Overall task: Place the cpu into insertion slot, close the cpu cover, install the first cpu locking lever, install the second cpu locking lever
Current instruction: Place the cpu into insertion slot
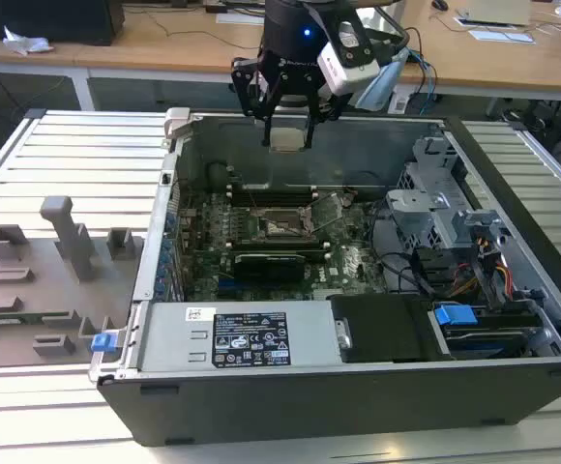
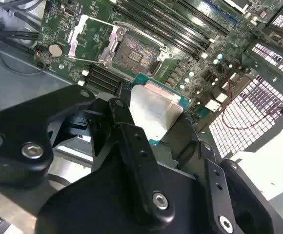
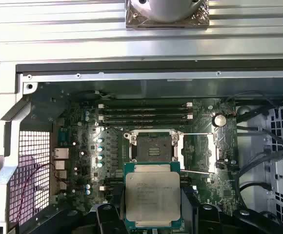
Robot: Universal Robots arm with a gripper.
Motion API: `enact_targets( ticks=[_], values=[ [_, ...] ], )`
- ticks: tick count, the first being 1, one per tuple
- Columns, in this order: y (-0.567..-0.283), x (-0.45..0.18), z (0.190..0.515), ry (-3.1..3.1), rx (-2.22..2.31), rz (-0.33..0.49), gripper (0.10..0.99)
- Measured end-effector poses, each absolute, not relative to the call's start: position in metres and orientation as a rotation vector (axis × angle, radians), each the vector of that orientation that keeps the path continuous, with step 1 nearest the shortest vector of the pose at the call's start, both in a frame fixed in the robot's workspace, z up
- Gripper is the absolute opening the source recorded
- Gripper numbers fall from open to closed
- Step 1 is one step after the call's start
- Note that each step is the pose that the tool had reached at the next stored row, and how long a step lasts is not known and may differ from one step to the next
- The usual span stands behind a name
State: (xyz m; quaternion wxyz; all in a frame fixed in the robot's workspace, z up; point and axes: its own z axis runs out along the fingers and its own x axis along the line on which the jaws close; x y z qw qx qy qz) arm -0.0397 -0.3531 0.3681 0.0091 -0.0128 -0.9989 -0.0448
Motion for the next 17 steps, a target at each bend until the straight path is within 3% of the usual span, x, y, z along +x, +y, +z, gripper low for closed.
enact_targets(
  ticks=[17],
  values=[
    [-0.353, -0.039, 0.342, -3.12, -0.04, -0.139, 0.545]
  ],
)
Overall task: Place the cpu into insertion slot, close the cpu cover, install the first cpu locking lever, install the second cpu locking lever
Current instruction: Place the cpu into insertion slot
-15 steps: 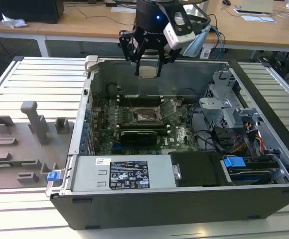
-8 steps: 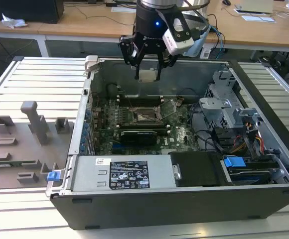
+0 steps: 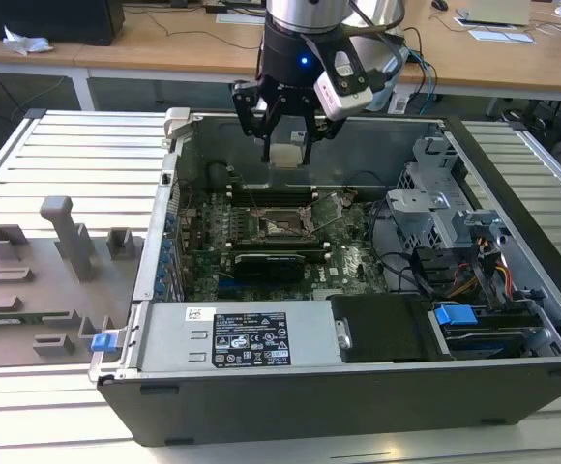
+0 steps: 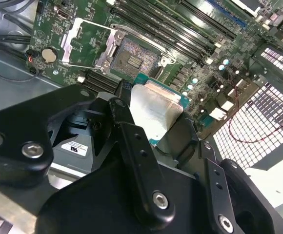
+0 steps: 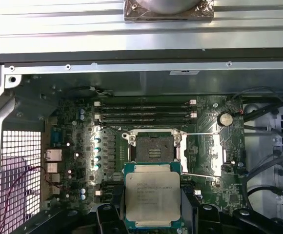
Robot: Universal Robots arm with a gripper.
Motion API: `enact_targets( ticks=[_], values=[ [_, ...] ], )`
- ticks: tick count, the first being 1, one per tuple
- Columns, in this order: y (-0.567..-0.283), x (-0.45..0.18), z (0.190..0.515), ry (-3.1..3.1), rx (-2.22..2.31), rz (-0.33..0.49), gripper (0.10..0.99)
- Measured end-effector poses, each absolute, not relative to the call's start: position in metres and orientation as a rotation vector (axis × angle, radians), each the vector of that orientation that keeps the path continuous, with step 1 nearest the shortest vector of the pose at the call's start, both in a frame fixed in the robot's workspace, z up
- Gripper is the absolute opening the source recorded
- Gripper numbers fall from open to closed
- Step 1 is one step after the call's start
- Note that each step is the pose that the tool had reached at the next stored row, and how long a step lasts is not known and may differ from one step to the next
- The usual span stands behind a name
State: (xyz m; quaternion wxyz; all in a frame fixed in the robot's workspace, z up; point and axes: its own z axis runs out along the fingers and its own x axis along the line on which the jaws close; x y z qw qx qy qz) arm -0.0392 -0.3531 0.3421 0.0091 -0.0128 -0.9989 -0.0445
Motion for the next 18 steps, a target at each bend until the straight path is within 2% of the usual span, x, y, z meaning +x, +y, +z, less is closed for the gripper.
enact_targets(
  ticks=[18],
  values=[
    [-0.353, -0.039, 0.329, -3.12, -0.04, -0.139, 0.545]
  ],
)
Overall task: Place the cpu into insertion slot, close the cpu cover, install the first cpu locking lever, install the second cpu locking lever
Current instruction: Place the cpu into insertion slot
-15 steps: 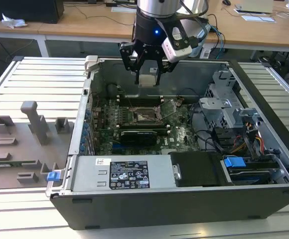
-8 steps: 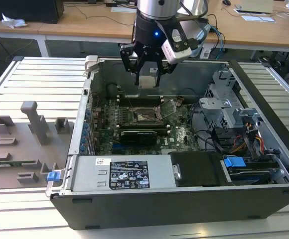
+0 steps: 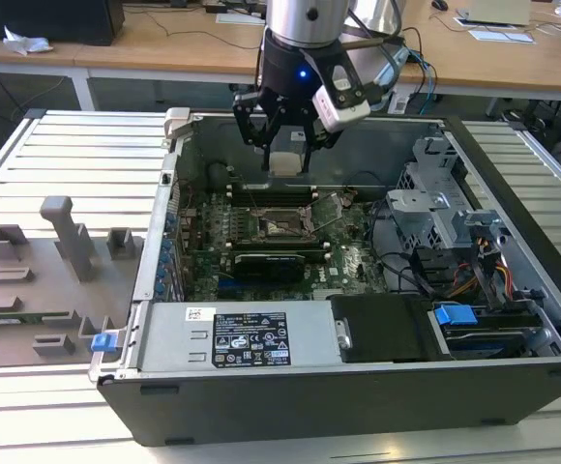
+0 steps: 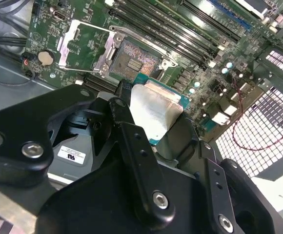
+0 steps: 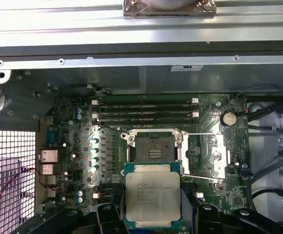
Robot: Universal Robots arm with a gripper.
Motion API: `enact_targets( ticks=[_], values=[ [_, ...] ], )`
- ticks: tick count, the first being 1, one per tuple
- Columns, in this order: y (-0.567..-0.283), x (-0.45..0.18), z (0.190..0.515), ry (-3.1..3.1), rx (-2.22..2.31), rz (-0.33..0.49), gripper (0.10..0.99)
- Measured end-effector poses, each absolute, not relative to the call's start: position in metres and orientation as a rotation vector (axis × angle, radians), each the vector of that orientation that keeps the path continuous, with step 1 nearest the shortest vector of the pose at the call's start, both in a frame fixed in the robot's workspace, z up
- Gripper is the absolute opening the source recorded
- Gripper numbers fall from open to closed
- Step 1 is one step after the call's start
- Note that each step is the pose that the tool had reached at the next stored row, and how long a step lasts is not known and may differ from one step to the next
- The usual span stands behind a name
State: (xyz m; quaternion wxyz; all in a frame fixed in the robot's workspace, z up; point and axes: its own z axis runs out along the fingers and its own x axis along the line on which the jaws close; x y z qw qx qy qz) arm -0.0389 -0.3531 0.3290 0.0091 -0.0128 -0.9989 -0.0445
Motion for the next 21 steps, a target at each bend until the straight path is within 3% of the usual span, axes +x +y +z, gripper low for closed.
enact_targets(
  ticks=[21],
  values=[
    [-0.353, -0.039, 0.313, -3.12, -0.04, -0.139, 0.545]
  ],
)
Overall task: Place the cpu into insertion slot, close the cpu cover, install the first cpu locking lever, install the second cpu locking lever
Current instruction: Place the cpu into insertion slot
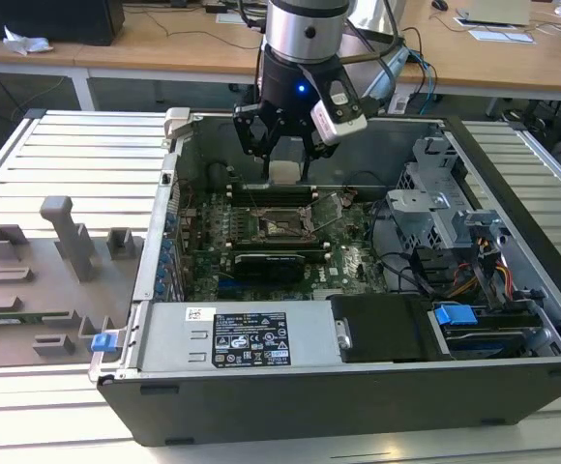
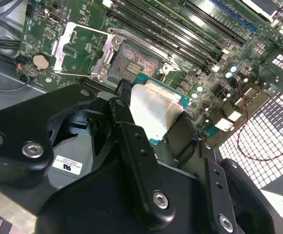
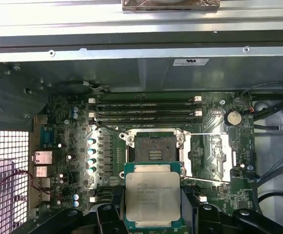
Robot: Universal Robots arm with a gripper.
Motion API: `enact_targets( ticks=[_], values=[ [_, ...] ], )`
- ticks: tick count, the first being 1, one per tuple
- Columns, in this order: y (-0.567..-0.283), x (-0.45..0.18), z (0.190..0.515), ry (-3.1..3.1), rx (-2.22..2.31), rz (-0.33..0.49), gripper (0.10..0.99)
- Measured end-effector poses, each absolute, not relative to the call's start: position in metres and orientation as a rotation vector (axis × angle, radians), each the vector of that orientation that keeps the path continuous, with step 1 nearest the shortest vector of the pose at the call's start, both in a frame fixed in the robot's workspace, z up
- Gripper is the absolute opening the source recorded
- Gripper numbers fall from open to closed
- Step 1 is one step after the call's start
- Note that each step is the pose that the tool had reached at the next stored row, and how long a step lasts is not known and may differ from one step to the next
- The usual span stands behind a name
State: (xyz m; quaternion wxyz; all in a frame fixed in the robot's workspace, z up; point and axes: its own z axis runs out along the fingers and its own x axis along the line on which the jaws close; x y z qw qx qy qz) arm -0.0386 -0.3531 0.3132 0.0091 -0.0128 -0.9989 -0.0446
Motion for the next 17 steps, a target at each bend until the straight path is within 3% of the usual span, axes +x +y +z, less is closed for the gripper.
enact_targets(
  ticks=[17],
  values=[
    [-0.338, -0.029, 0.296, -3.123, -0.04, -0.08, 0.545]
  ],
)
